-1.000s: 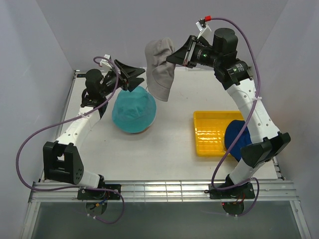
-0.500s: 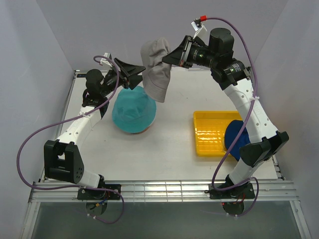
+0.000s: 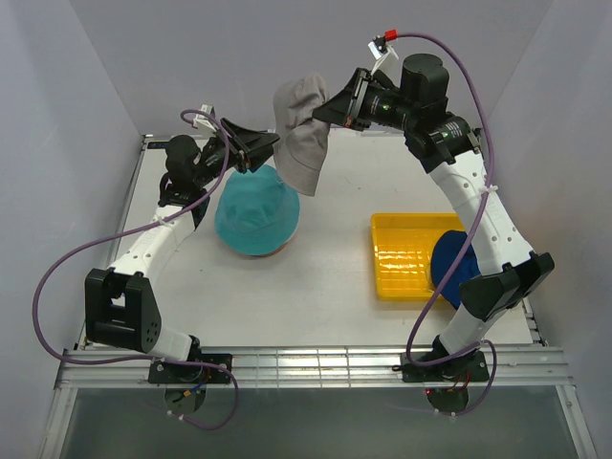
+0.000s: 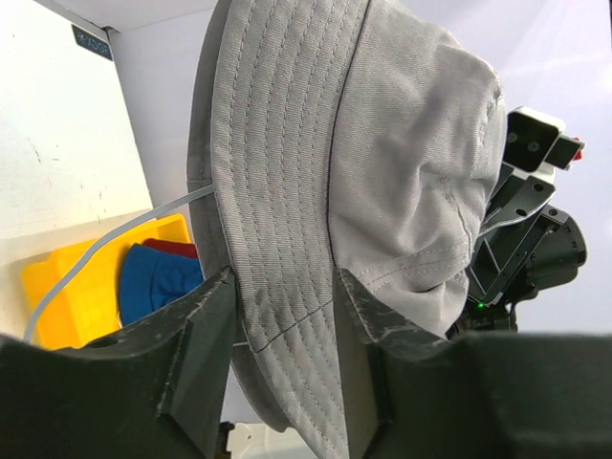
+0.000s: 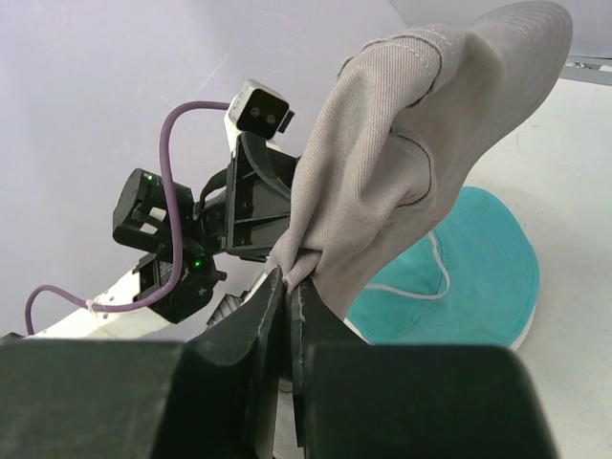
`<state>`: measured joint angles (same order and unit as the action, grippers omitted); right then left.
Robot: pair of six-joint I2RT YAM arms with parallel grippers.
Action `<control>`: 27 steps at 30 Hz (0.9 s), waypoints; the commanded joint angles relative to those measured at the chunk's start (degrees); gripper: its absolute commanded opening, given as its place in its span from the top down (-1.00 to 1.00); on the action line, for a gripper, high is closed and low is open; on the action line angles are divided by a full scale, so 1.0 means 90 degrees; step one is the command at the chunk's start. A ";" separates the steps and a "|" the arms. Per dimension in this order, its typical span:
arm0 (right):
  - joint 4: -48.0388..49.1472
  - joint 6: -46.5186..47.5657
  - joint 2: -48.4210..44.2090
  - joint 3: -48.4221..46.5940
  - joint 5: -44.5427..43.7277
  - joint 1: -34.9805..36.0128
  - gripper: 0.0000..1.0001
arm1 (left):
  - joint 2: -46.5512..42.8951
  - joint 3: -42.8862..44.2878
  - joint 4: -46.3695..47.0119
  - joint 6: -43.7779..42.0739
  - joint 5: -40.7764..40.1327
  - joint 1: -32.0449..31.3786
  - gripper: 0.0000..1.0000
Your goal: Stack the hats
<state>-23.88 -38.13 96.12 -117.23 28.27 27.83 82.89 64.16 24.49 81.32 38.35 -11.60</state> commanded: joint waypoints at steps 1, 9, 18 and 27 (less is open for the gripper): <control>0.0114 0.0242 -0.0162 -0.0060 -0.0124 0.0032 0.84 | -0.0284 -0.0049 0.0179 -0.0051 0.0036 -0.0010 -0.04; -0.0276 0.0574 -0.0103 -0.0168 -0.0260 0.0081 0.84 | -0.0343 -0.0098 0.0102 -0.0158 0.0056 -0.0010 0.35; -0.0550 0.0945 -0.0006 -0.0129 -0.0339 0.0188 0.85 | -0.0470 -0.0244 -0.0094 -0.0324 0.0036 0.0038 0.72; -0.1077 0.1375 0.0443 -0.0461 -0.0699 0.0501 0.84 | -0.0850 -0.0585 -0.0728 -0.0842 0.0172 0.0555 1.00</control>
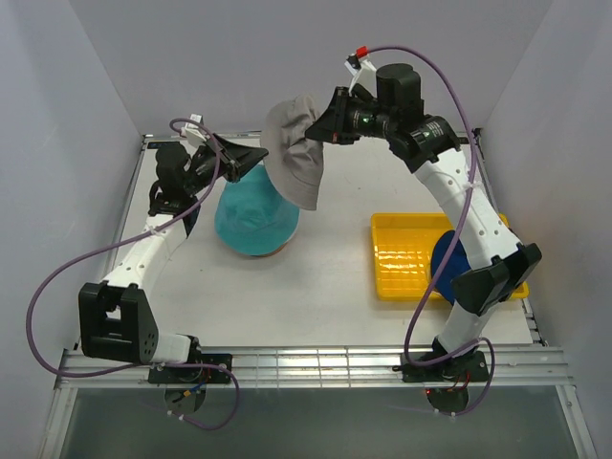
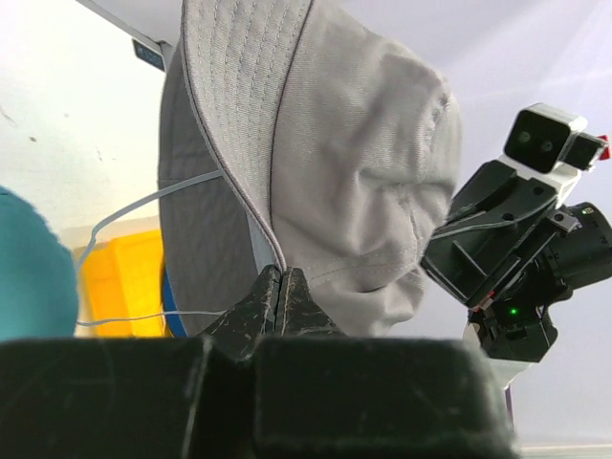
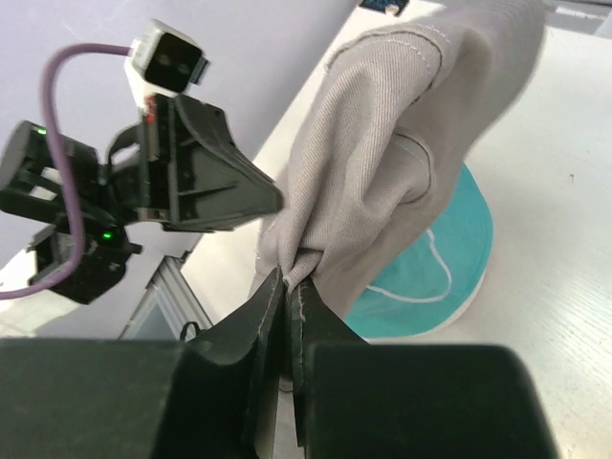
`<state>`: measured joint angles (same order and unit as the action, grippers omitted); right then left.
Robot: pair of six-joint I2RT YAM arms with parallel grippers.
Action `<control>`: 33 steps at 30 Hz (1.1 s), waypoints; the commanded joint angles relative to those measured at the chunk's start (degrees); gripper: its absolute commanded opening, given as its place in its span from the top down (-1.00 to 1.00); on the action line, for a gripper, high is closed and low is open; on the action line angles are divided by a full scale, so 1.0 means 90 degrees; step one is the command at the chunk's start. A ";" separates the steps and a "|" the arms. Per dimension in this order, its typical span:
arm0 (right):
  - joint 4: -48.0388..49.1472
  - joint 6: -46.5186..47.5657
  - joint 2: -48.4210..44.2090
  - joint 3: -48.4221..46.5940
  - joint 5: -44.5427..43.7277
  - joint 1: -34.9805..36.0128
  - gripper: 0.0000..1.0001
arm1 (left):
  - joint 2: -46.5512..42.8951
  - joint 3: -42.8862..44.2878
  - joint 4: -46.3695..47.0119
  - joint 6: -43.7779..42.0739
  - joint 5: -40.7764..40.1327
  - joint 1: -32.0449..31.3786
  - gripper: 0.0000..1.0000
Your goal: Stack the hats
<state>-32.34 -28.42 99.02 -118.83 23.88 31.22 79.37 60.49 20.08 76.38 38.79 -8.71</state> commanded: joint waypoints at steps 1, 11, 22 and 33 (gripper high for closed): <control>-0.0157 0.0355 0.0150 -0.0303 -0.0260 0.0183 0.84 | -0.0489 -0.0226 -0.0287 -0.0332 0.0201 0.0371 1.00; -0.0880 0.0834 0.0882 -0.1162 -0.1363 0.0779 0.85 | -0.0753 -0.0344 -0.1146 -0.1152 0.0505 0.0909 1.00; -0.0772 0.0951 0.1009 -0.1075 -0.1784 0.1023 0.84 | -0.0938 -0.0676 -0.1362 -0.1670 0.0524 0.1251 1.00; -0.0870 0.1254 0.0824 -0.1240 -0.2594 0.1033 0.84 | -0.0577 -0.0588 -0.1020 -0.1495 0.0622 0.1212 1.00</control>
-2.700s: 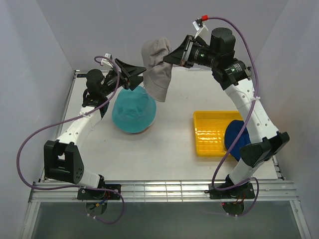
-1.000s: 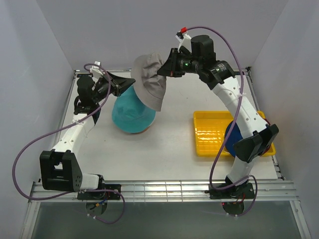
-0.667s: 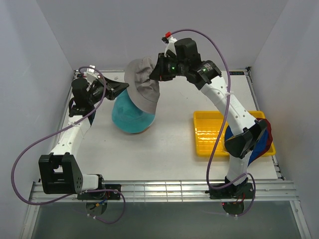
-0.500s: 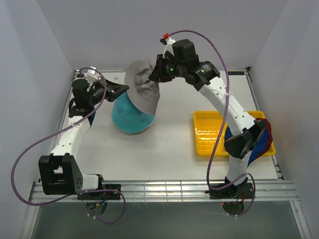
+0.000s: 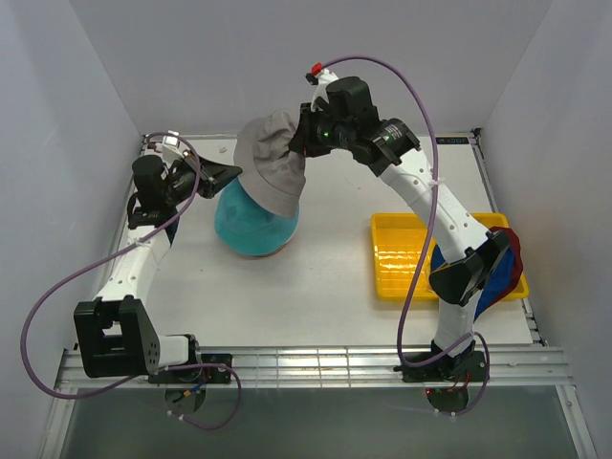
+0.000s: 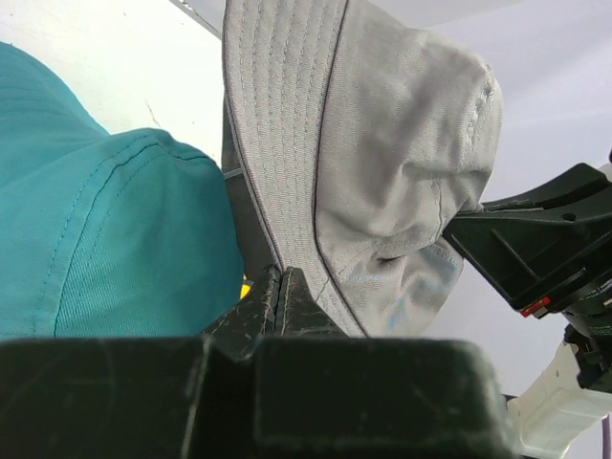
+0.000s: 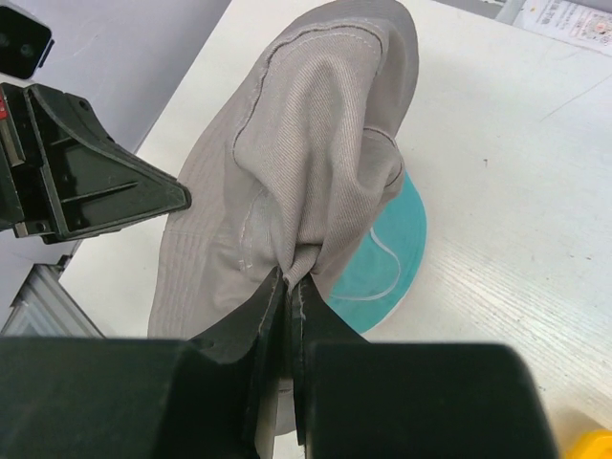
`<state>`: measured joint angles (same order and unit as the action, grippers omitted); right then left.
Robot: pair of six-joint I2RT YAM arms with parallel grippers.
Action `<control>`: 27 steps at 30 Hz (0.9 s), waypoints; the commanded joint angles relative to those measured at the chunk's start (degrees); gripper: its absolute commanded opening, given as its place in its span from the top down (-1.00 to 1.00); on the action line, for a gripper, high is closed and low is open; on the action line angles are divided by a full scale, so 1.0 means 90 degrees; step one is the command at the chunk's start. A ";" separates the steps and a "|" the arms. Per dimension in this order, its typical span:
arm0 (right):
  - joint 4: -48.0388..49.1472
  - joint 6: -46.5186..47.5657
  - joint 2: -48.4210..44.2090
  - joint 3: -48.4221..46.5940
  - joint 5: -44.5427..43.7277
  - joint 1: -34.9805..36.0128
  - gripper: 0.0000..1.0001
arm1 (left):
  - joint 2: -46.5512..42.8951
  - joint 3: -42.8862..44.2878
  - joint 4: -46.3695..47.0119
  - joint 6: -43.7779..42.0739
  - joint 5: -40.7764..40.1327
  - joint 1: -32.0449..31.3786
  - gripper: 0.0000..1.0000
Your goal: Stack the hats
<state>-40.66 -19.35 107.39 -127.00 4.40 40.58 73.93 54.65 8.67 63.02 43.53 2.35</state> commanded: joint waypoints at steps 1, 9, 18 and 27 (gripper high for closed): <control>0.0046 0.0266 -0.0136 -0.0313 -0.0440 -0.0007 0.85 | 0.0057 0.0080 0.0267 0.0009 0.0095 -0.0056 1.00; -0.0023 0.0412 -0.0223 -0.0167 -0.0870 -0.0007 0.84 | 0.0340 0.0324 0.0365 0.0038 -0.0119 -0.0554 1.00; -0.0023 0.0481 -0.0253 -0.0088 -0.0919 -0.0065 0.85 | 0.0350 0.0324 0.0404 0.0009 -0.0266 -0.0662 1.00; -0.0042 0.0617 -0.0389 -0.0069 -0.1339 -0.0114 0.84 | 0.0525 0.0431 0.0414 -0.0001 -0.0208 -0.0671 1.00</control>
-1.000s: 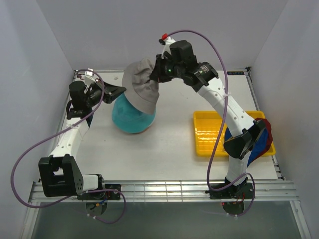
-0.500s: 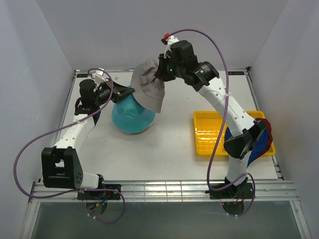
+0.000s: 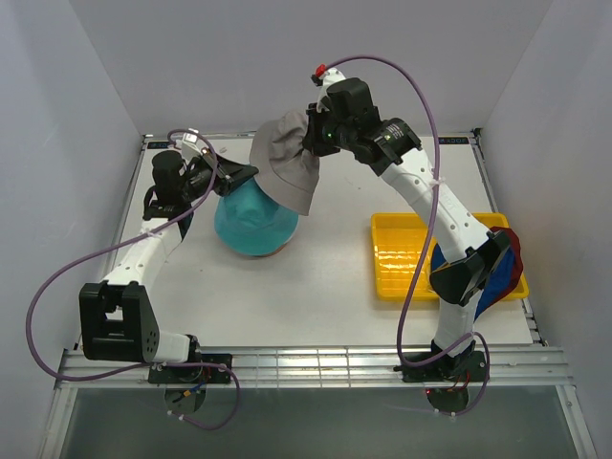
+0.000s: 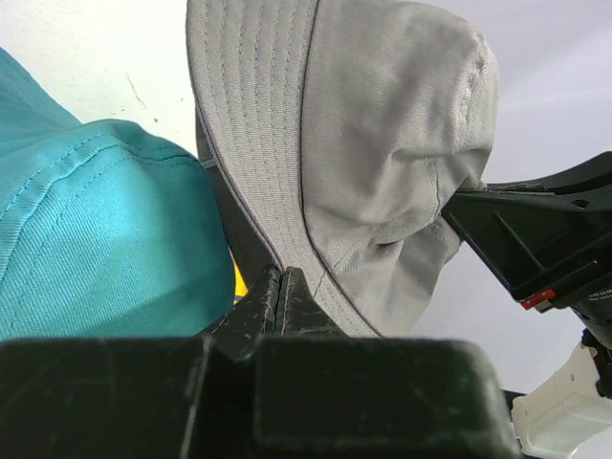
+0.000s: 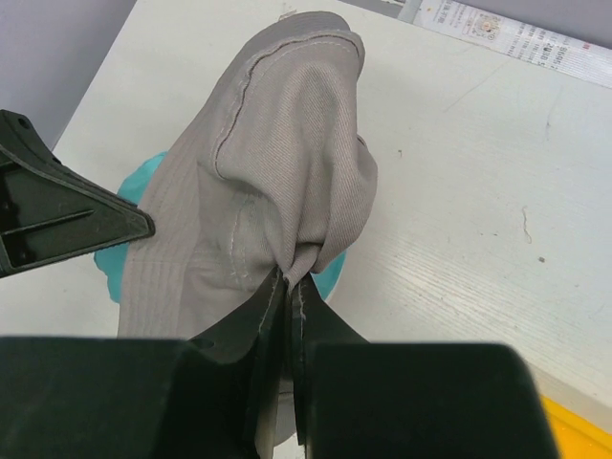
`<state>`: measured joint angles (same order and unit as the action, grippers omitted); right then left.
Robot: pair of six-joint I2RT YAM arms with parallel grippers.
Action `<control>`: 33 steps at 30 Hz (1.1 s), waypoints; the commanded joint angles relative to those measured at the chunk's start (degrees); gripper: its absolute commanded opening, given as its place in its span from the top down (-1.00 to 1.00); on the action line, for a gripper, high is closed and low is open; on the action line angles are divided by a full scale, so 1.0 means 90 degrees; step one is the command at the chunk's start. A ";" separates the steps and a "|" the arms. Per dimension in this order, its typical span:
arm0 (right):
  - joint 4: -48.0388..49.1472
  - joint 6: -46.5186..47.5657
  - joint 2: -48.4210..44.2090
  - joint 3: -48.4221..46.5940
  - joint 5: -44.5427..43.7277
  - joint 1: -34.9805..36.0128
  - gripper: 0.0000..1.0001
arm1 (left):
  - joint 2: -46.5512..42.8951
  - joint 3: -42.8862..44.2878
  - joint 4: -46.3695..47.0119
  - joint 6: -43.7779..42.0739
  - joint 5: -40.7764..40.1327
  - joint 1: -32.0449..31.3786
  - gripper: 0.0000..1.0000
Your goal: Stack the hats
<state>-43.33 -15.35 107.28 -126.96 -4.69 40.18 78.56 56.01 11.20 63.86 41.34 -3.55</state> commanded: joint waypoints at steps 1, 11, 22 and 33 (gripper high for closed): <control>0.0254 0.0183 -0.0387 -0.0083 -0.0338 -0.0090 0.84 | 0.0059 0.0310 0.0132 -0.0093 0.0035 -0.0054 1.00; 0.0303 0.0329 -0.0514 -0.0132 -0.0505 -0.0188 0.85 | 0.0274 0.0457 0.0142 -0.0122 -0.0072 -0.0250 1.00; 0.0586 0.0026 -0.0407 0.0464 0.0286 -0.0110 0.85 | -0.0087 0.0301 -0.0209 -0.0405 -0.0267 -0.0104 1.00; 0.0498 0.0026 0.0013 0.0024 0.0316 0.0193 0.85 | -0.0565 -0.0080 -0.0512 -0.0630 0.0045 0.0667 1.00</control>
<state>-41.45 -14.87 106.80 -123.74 -2.13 41.47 76.20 56.53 7.73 60.01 40.80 0.45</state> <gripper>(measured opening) 0.087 0.012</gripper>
